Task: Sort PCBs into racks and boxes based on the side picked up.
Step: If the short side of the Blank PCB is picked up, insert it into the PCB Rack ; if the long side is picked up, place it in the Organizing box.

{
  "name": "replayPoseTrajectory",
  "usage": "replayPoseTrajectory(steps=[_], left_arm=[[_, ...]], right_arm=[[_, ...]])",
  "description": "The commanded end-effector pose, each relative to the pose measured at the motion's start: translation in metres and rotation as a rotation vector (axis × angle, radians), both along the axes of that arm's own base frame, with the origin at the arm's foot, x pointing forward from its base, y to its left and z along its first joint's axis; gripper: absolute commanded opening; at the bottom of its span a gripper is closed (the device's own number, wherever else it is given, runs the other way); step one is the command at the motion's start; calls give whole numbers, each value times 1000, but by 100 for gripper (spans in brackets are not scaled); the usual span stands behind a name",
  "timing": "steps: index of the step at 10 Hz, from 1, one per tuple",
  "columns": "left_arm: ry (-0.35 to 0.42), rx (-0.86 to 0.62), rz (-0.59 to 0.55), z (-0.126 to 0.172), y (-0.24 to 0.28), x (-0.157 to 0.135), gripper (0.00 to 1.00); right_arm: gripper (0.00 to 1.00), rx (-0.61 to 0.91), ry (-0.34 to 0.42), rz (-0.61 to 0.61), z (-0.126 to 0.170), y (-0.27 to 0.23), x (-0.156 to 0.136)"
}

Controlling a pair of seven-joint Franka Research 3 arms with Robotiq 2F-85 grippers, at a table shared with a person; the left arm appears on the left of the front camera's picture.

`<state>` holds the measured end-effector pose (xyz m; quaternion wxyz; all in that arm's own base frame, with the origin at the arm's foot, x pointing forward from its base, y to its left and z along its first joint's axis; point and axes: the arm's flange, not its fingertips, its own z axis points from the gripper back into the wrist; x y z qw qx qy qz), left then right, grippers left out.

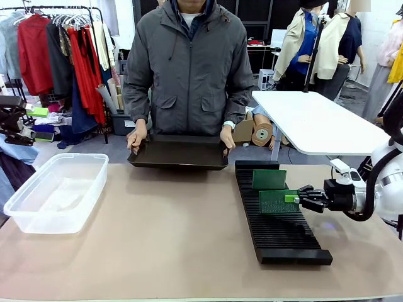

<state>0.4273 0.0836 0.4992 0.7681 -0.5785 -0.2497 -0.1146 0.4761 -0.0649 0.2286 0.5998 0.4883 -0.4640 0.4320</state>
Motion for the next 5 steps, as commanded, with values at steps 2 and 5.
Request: replayPoseTrajectory(steps=[2, 5], left_arm=[[6, -10, 2, 2, 0, -1, 100], [6, -10, 2, 2, 0, -1, 100]], right_arm=[[0, 0, 0, 0, 0, 0, 0], [0, 18, 2, -2, 0, 1, 5]])
